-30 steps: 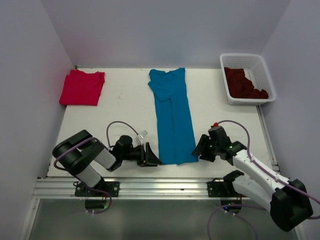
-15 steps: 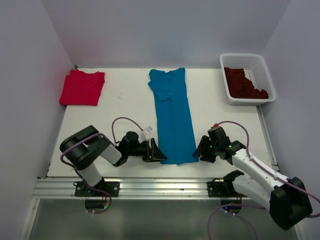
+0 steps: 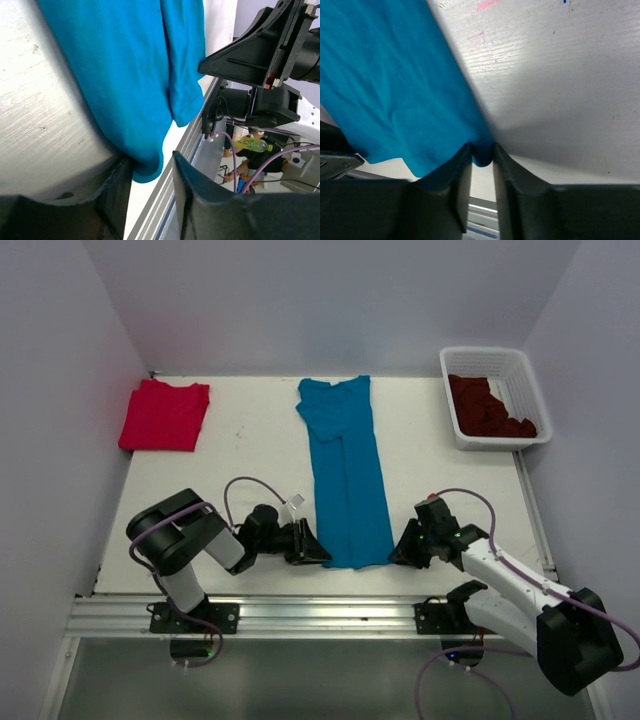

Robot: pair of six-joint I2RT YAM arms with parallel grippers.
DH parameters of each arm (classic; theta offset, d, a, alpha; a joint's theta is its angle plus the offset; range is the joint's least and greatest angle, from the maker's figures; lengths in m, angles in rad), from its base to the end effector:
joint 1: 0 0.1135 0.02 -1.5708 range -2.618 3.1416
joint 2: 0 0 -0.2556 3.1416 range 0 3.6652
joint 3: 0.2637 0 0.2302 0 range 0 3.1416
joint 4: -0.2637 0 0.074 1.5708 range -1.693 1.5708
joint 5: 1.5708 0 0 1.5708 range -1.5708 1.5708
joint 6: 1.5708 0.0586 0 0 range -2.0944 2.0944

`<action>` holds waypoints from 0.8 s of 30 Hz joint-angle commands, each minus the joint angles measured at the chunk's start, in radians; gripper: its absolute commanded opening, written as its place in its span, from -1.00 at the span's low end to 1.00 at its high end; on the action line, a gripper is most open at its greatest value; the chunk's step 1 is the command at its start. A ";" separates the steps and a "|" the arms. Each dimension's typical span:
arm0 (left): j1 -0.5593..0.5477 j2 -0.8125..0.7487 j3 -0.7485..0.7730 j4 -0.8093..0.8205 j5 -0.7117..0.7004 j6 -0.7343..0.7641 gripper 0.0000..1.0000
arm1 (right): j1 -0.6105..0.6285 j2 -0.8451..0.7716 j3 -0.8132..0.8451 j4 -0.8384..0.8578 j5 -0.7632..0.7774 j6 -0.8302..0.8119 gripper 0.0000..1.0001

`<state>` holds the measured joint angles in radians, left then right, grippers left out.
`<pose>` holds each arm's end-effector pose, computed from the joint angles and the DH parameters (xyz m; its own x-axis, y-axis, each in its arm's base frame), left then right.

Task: Fold and stack the t-shirts
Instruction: Fold the tshirt

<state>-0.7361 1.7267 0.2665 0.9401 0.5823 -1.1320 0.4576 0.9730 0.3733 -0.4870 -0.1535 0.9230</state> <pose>0.1640 -0.1921 0.0906 -0.9843 -0.1285 -0.1213 0.0551 0.4289 -0.9017 0.1350 0.0765 0.1321 -0.8782 0.4459 -0.1729 0.3312 0.8278 0.4528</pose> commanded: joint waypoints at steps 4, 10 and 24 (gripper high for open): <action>-0.016 0.069 -0.023 0.012 -0.056 0.011 -0.43 | -0.002 0.015 -0.045 -0.016 0.012 0.008 -0.75; -0.020 0.082 -0.038 0.098 -0.038 -0.021 -1.00 | -0.002 0.006 -0.031 -0.016 0.006 -0.004 -1.00; -0.020 -0.337 0.141 -0.407 -0.090 0.118 -1.00 | -0.002 -0.036 0.144 -0.074 0.025 -0.116 -1.00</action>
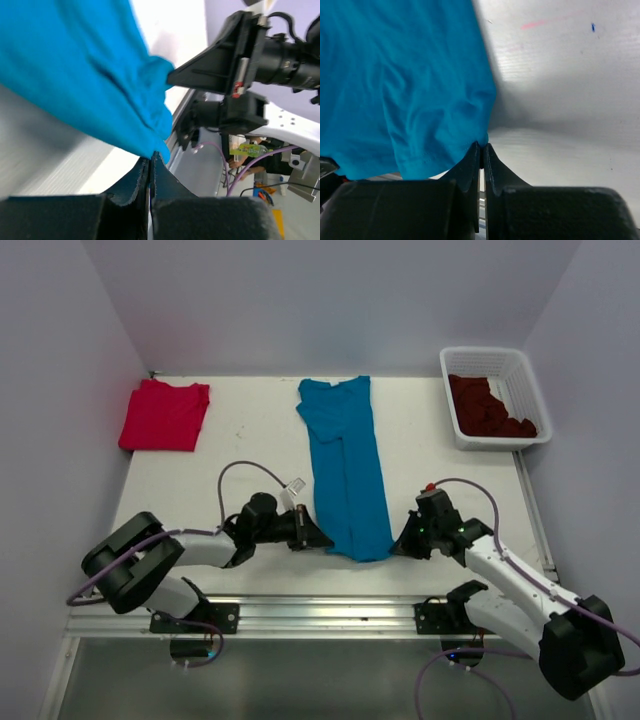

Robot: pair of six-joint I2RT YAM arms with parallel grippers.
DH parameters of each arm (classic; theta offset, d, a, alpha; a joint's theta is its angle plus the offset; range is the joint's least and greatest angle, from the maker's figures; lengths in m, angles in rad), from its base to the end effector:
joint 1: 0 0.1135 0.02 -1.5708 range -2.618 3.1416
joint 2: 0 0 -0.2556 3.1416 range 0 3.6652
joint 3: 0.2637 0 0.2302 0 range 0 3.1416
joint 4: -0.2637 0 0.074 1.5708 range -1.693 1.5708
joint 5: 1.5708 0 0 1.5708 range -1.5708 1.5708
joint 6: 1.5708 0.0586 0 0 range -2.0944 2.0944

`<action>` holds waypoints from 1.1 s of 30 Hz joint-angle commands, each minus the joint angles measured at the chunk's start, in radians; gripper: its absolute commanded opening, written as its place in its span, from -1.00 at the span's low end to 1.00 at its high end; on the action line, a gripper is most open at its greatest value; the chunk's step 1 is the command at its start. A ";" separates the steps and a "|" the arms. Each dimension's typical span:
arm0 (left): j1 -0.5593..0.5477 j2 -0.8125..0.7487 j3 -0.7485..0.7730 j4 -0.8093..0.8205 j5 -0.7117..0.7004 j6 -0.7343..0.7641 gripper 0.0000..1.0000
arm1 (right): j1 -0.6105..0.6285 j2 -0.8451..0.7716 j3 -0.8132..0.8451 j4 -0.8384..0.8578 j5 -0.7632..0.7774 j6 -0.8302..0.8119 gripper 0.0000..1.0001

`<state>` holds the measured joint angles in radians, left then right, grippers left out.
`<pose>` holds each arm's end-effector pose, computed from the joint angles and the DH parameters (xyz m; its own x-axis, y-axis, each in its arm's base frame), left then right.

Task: Fold and stack the t-shirts
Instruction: Fold the tshirt

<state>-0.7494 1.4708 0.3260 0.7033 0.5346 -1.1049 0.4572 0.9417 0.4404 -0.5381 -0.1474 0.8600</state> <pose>0.1652 -0.1945 0.1371 -0.9655 -0.1517 -0.2116 0.1353 0.4021 -0.9056 0.1400 0.0784 0.1522 -0.8862 0.3995 -0.2347 0.2578 0.8460 0.4666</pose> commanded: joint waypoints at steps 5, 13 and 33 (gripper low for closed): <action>-0.005 -0.072 0.114 -0.205 -0.045 0.109 -1.00 | -0.002 0.051 0.161 -0.013 0.020 -0.093 -1.00; 0.088 -0.001 0.122 -0.226 -0.036 0.186 -1.00 | -0.008 0.178 0.291 0.016 0.071 -0.154 -1.00; 0.386 0.334 0.591 -0.386 0.087 0.405 -1.00 | -0.089 0.690 0.725 0.127 0.089 -0.274 -1.00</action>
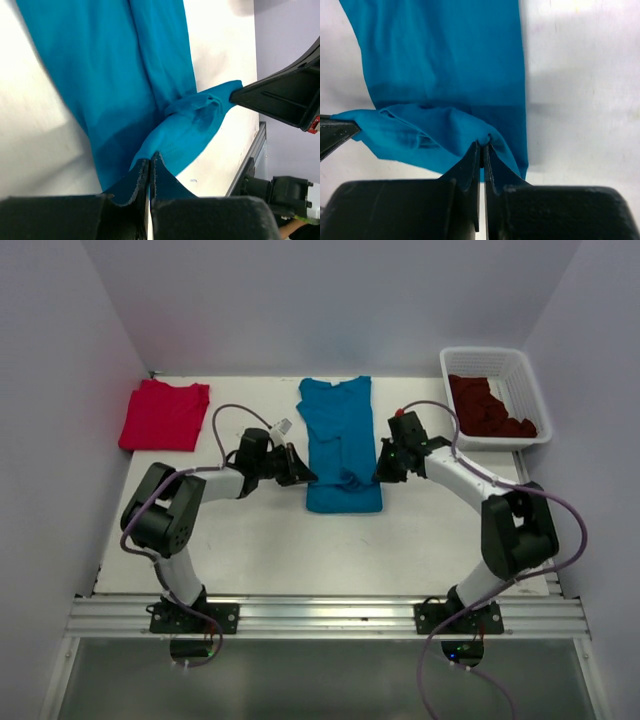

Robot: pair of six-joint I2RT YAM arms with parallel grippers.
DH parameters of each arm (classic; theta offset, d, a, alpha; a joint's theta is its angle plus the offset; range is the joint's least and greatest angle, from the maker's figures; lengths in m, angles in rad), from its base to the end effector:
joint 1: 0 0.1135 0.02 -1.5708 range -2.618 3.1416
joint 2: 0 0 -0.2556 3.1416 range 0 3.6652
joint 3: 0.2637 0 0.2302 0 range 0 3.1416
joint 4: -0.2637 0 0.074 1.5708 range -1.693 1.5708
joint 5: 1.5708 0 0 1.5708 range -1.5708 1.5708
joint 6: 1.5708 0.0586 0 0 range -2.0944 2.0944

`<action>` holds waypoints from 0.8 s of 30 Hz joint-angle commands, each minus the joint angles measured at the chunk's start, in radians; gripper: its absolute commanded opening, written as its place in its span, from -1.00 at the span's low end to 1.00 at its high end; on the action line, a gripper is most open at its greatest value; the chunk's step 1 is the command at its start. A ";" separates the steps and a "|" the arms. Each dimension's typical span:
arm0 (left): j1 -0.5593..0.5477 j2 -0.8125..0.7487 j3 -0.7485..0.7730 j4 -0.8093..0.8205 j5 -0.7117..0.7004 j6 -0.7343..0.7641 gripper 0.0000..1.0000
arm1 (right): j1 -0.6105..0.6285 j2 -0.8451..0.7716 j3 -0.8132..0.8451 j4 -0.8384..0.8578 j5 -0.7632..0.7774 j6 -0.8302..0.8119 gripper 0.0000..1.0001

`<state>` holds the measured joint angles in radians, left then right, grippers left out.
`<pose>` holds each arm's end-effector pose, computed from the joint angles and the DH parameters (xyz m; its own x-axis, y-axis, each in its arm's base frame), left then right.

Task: Fold and stack the t-shirts
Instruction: Fold the tshirt

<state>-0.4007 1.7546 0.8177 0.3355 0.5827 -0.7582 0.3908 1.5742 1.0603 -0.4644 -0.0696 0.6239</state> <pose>0.3079 -0.1655 0.1517 -0.8895 -0.2467 -0.3846 0.1816 0.5815 -0.7930 0.2924 0.1249 0.2022 -0.8655 0.2738 -0.4195 0.1105 0.9212 0.3731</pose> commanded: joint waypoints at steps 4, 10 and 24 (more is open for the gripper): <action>0.094 0.190 0.242 0.028 0.078 0.040 -0.53 | -0.036 0.241 0.242 0.082 0.056 -0.062 -0.49; 0.137 0.108 0.363 0.073 -0.012 0.083 1.00 | -0.040 0.308 0.406 0.066 0.111 -0.101 0.64; 0.062 -0.026 0.193 -0.211 -0.044 0.307 1.00 | -0.040 -0.035 0.092 0.122 0.171 -0.113 0.39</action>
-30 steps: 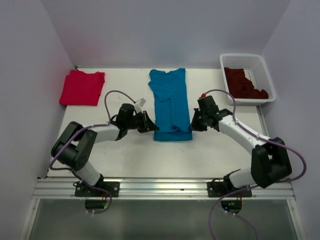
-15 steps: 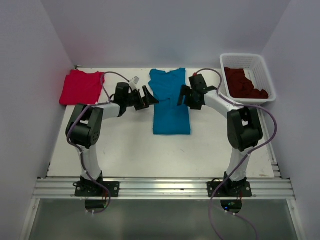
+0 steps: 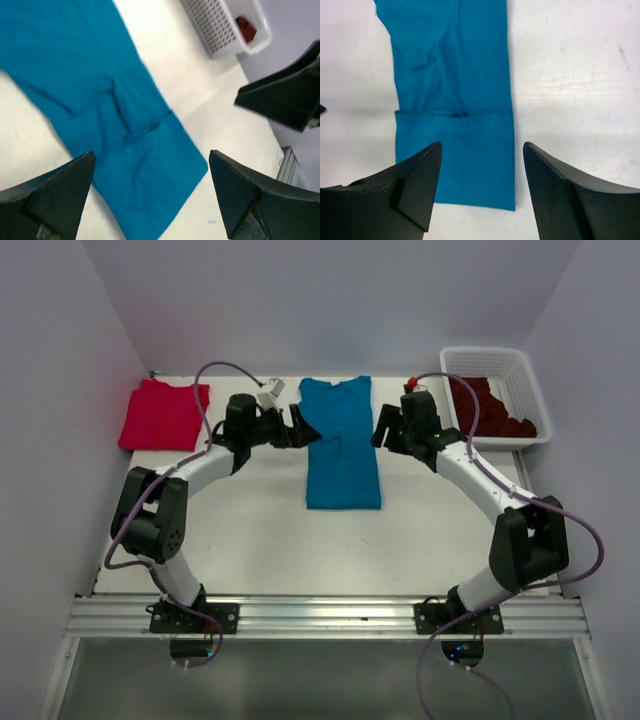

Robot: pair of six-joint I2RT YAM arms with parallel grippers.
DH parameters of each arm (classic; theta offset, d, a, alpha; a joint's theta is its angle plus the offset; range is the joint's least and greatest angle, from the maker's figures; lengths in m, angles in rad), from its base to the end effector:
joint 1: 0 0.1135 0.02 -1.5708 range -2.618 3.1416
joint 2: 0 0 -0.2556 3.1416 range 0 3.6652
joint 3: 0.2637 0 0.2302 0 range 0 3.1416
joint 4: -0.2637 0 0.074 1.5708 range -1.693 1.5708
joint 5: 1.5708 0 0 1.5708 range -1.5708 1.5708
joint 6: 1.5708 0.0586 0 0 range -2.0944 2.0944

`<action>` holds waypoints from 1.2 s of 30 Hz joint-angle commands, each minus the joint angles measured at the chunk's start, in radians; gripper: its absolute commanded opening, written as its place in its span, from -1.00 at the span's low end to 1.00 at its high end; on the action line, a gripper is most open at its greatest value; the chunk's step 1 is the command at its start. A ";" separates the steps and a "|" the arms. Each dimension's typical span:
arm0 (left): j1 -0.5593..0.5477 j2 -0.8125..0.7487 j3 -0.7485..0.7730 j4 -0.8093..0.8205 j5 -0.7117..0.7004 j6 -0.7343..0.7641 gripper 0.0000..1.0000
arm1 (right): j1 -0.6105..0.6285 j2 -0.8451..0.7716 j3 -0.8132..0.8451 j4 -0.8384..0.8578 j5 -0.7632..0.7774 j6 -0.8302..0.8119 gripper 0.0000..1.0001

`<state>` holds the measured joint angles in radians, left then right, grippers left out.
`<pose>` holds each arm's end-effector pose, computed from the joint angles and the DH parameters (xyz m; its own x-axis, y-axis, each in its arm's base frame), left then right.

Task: Fold and stack the t-shirts
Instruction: Fold the tshirt

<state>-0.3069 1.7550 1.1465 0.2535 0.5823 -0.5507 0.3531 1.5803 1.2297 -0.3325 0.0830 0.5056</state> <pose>0.3704 -0.1512 0.2442 -0.6716 -0.2456 -0.6990 0.4605 0.6007 -0.6536 0.3343 0.1180 0.2655 -0.6558 0.2727 -0.7039 0.0381 0.9433 0.3299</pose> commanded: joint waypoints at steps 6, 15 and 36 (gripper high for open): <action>-0.078 -0.115 -0.494 0.022 -0.049 0.071 1.00 | -0.002 -0.091 -0.297 0.038 -0.042 0.063 0.39; -0.086 -0.115 -0.677 0.194 -0.018 0.044 1.00 | 0.000 -0.079 -0.484 0.145 -0.158 0.112 0.39; -0.024 0.362 -0.771 0.978 0.324 -0.345 0.99 | -0.002 -0.017 -0.610 0.317 -0.336 0.235 0.36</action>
<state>-0.3290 2.0060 0.4255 1.3895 0.9119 -0.8558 0.3511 1.5314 0.6720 0.0254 -0.2279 0.7124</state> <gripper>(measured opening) 0.994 0.680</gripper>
